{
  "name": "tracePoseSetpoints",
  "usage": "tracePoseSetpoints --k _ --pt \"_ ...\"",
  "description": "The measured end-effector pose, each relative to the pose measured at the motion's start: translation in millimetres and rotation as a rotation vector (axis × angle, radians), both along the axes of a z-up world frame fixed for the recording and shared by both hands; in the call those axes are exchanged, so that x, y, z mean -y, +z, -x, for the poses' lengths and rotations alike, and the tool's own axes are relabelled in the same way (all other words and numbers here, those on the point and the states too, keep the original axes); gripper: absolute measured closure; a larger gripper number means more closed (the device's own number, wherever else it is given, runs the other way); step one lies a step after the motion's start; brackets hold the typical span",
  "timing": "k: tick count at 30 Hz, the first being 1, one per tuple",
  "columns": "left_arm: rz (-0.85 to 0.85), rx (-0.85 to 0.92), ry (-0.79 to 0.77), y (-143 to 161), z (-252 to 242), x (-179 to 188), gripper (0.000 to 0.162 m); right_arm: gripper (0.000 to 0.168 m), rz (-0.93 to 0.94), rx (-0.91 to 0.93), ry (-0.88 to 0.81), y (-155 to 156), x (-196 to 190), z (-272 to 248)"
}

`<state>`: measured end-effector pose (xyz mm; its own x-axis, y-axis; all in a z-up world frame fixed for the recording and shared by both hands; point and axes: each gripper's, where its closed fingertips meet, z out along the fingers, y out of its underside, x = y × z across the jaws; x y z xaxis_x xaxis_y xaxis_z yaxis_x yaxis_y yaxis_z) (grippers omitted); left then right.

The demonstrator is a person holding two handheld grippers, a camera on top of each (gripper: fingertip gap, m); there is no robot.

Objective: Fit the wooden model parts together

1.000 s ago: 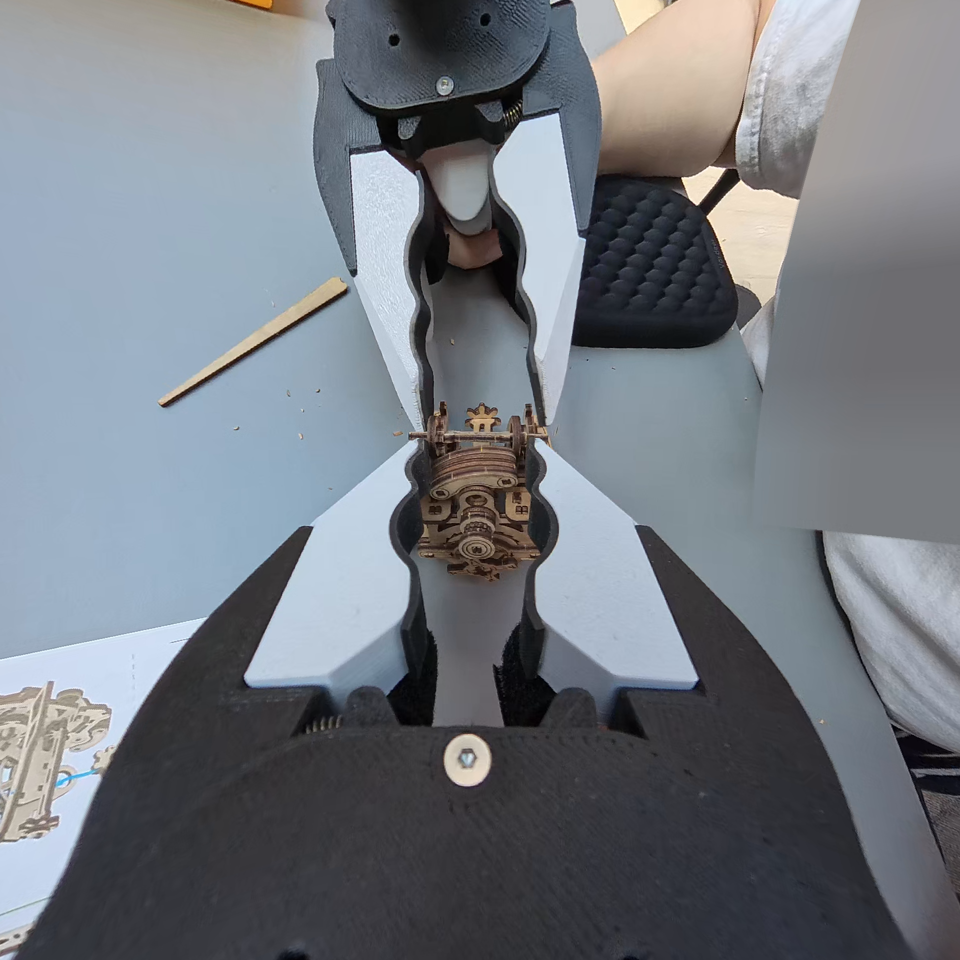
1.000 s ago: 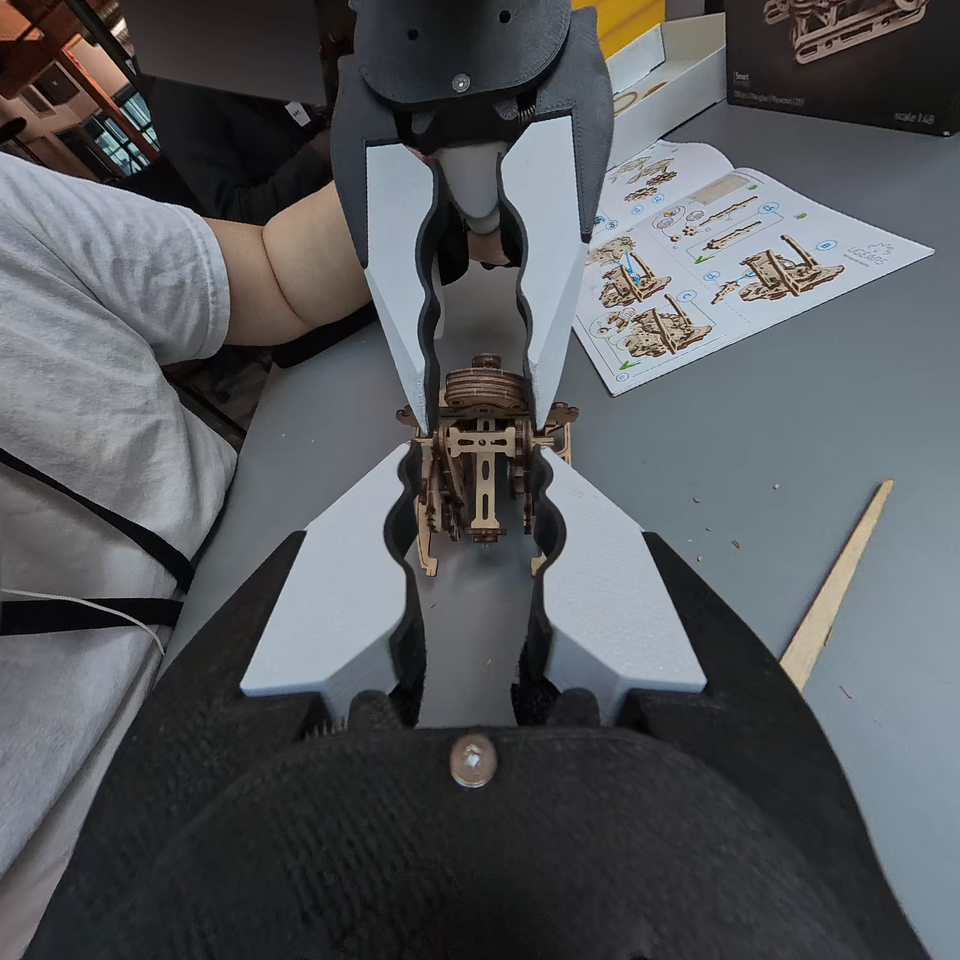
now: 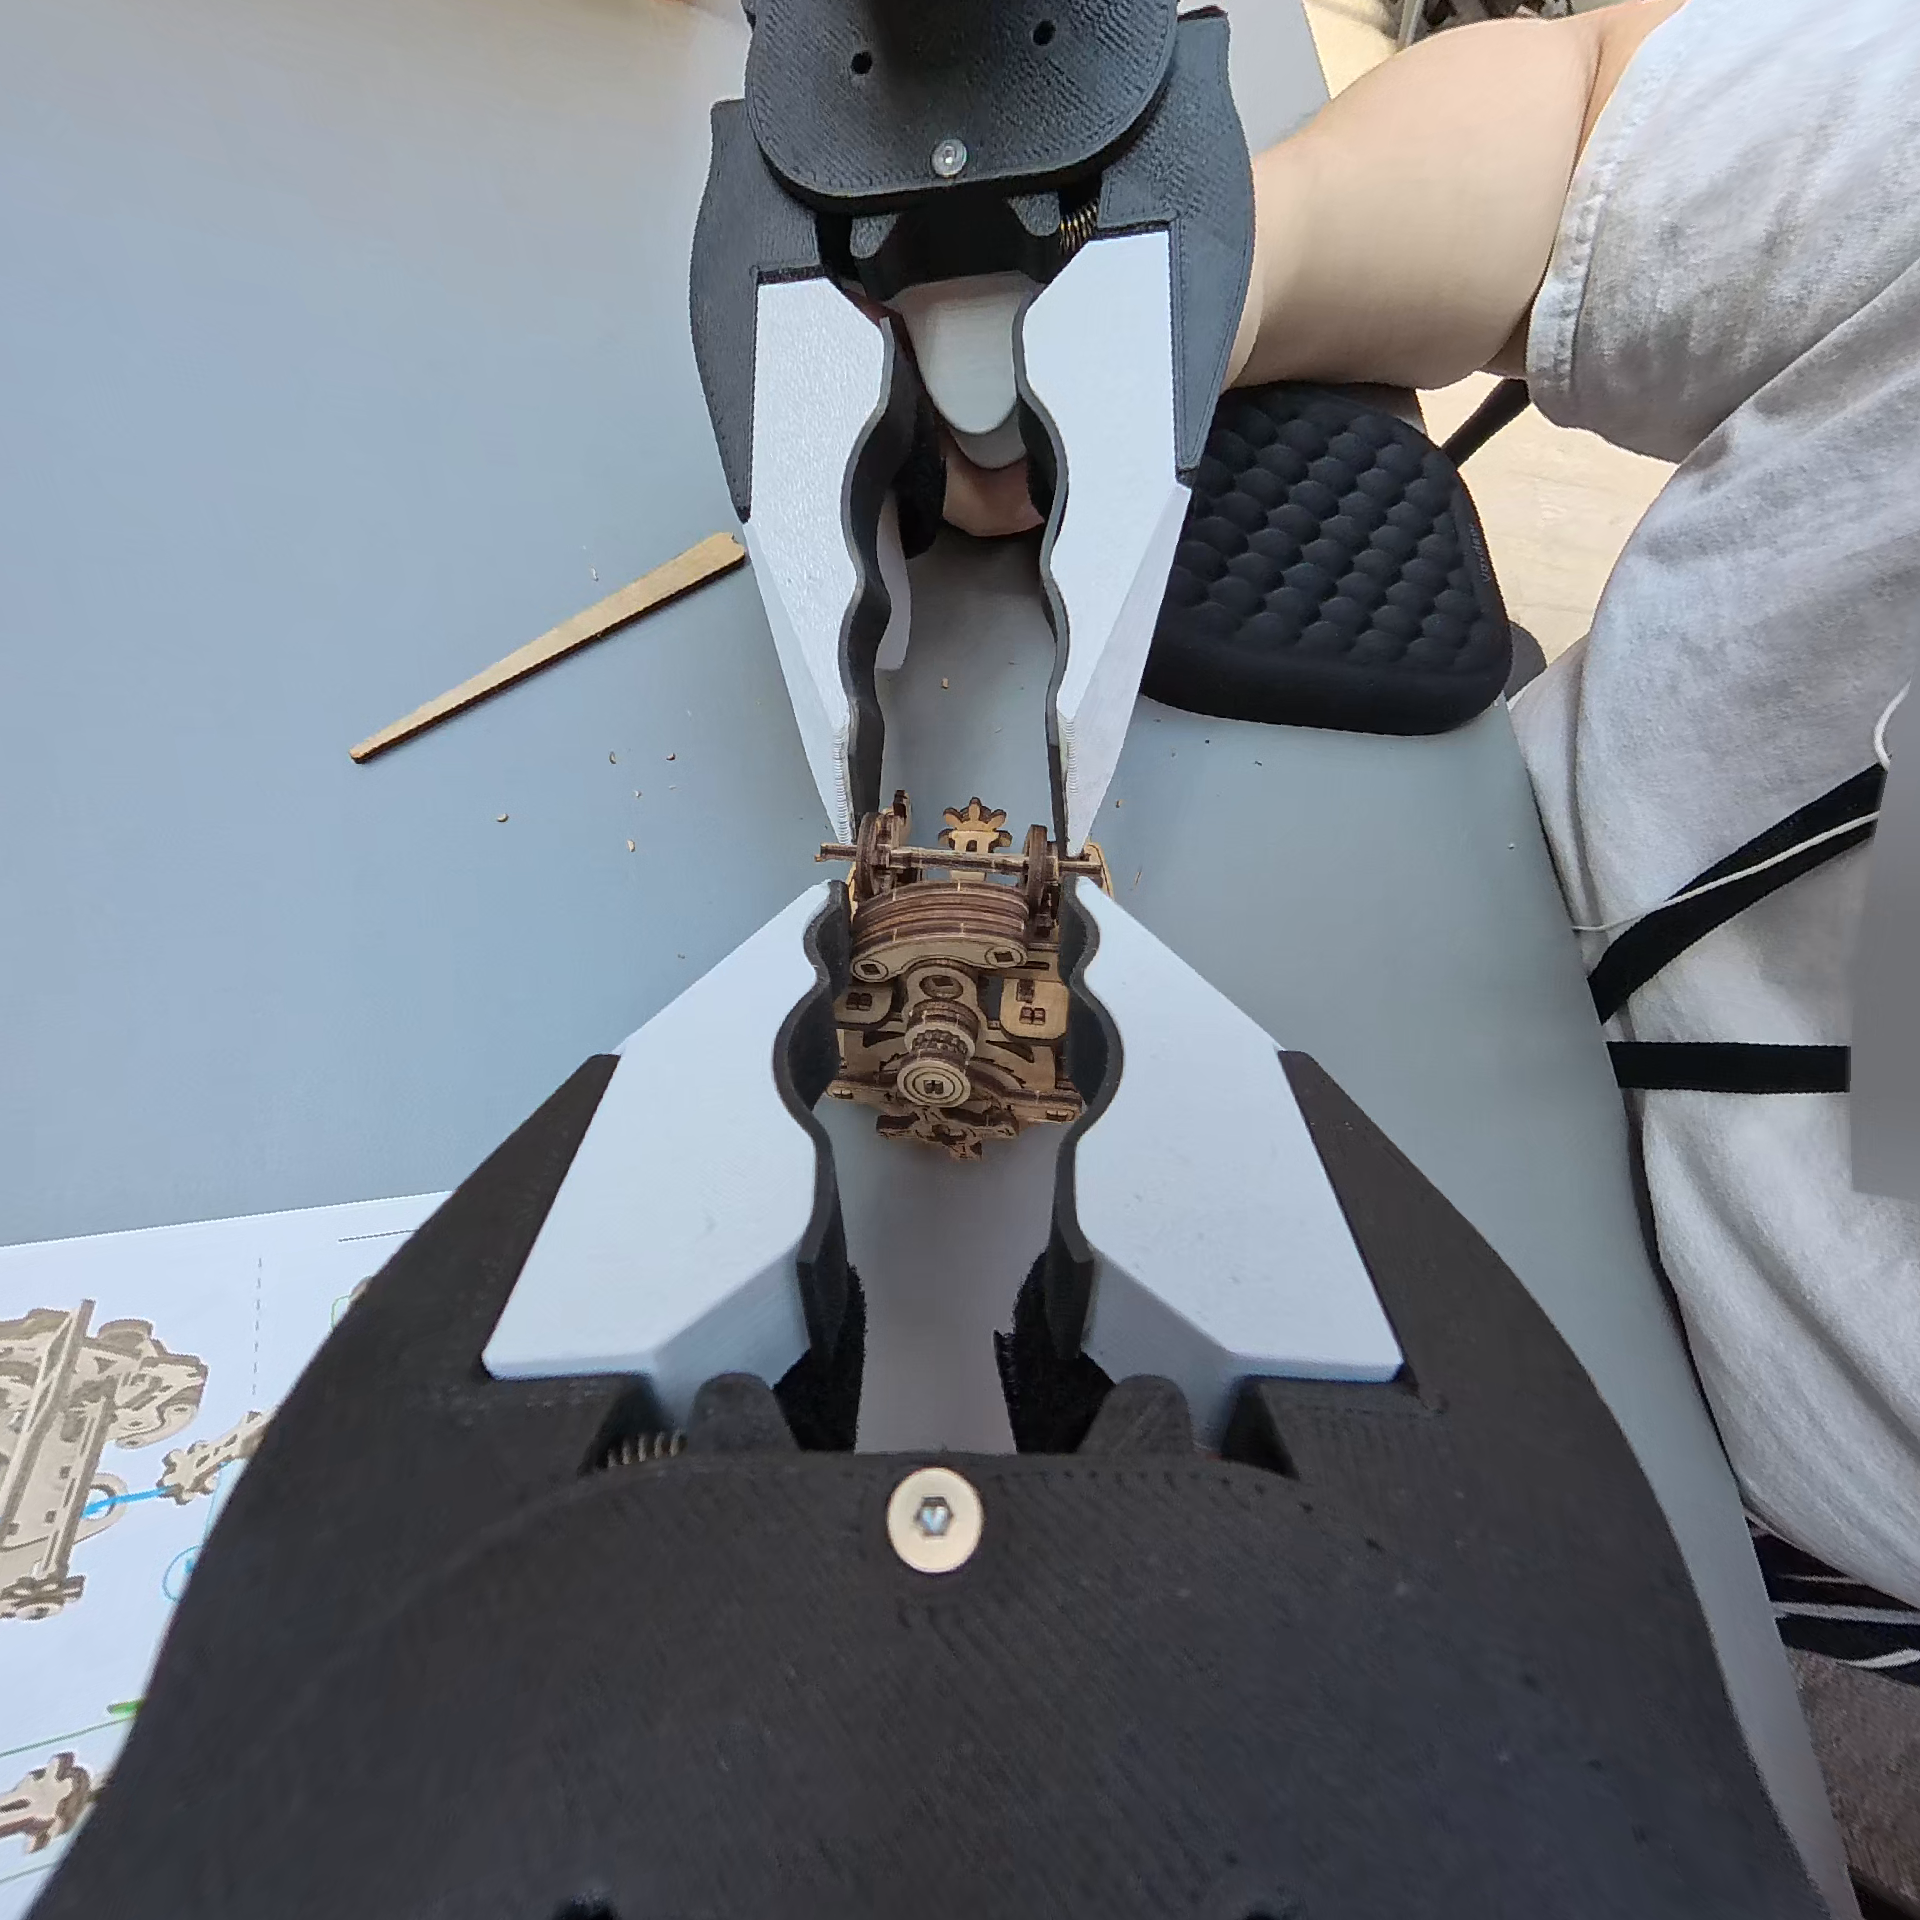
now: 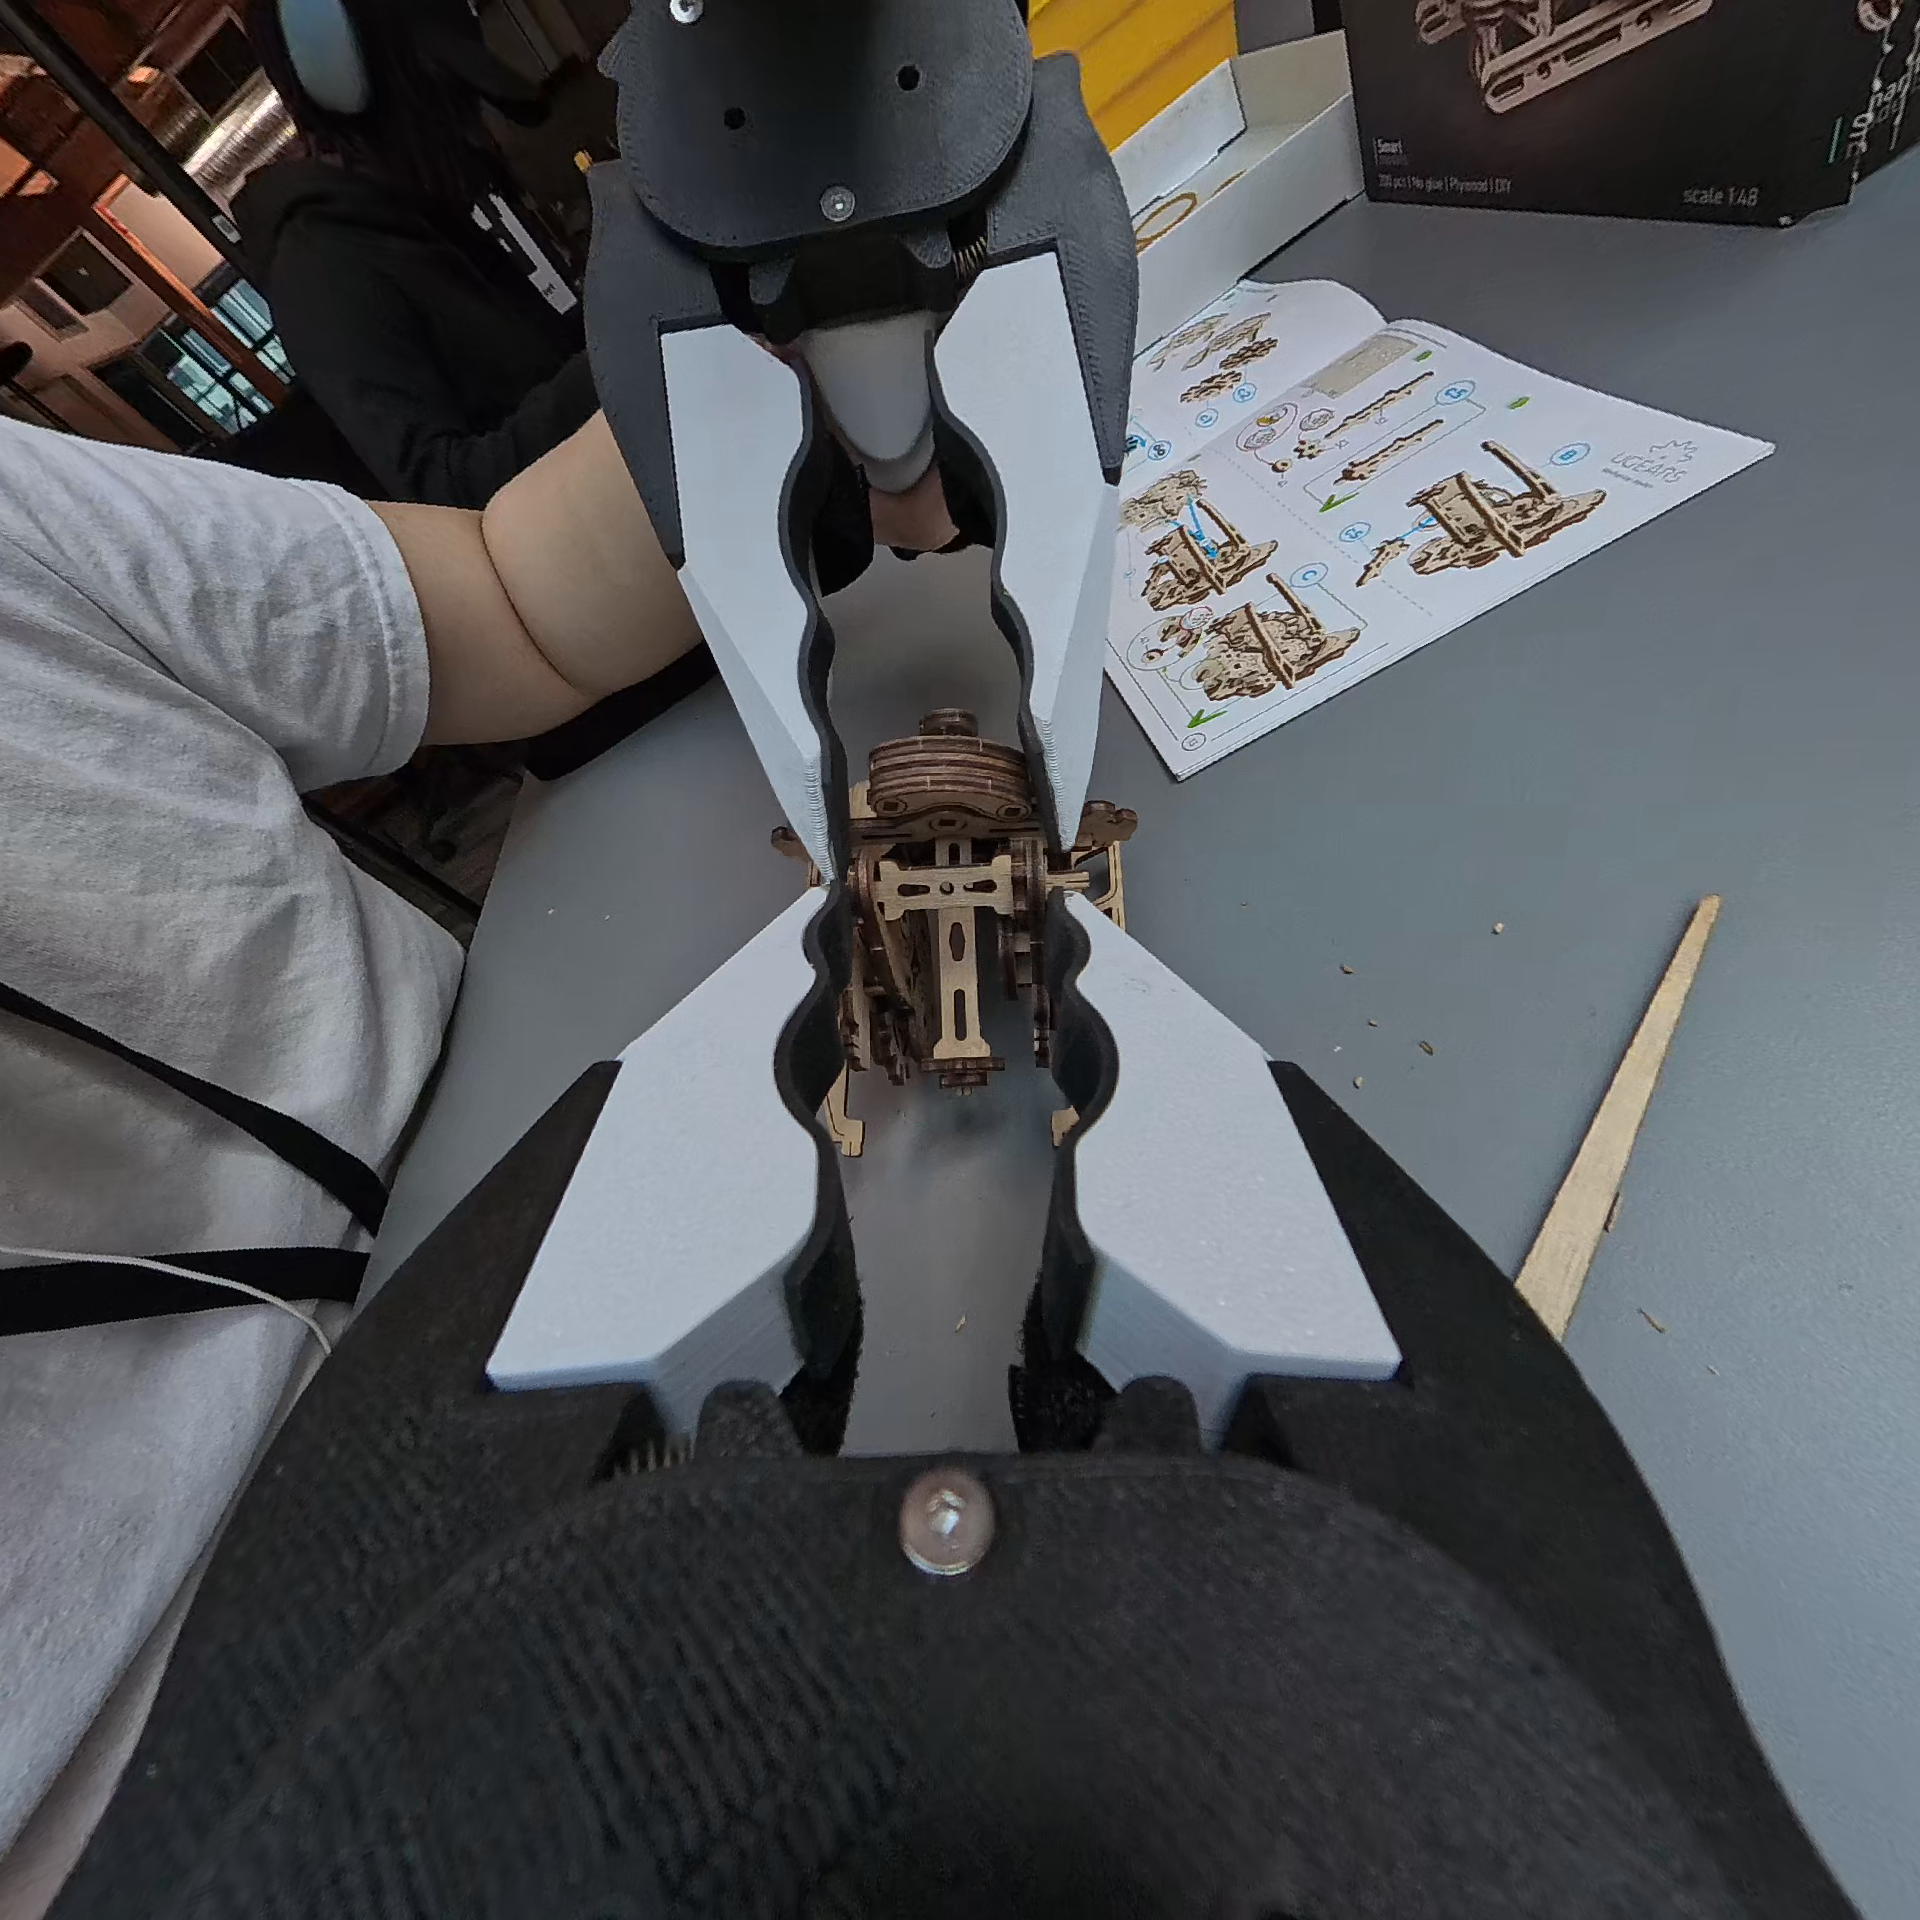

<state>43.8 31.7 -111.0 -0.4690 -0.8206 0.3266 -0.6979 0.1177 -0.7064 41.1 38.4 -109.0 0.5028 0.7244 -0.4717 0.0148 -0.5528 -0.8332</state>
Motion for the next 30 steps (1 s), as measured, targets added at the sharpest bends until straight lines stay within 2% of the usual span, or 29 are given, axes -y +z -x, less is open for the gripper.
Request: tracePoseSetpoints --k 4,11,16,21,30 --pt "0.019 -0.025 0.029 3 0 -1 0.124 0.133 -0.001 -0.016 0.000 2 0 0" --pt "0.114 0.019 0.036 21 7 -12 0.111 0.133 -0.002 -0.029 -0.011 3 -1 -3" --pt "0.143 0.036 -0.008 17 9 -9 0.105 0.133 -0.035 -0.023 0.000 5 1 -2" --pt "0.061 0.116 -0.043 23 6 -2 0.107 0.133 -0.115 0.033 0.033 7 5 2" --pt "-0.249 0.171 -0.062 10 2 2 0.112 0.133 -0.330 0.226 0.011 8 5 4"
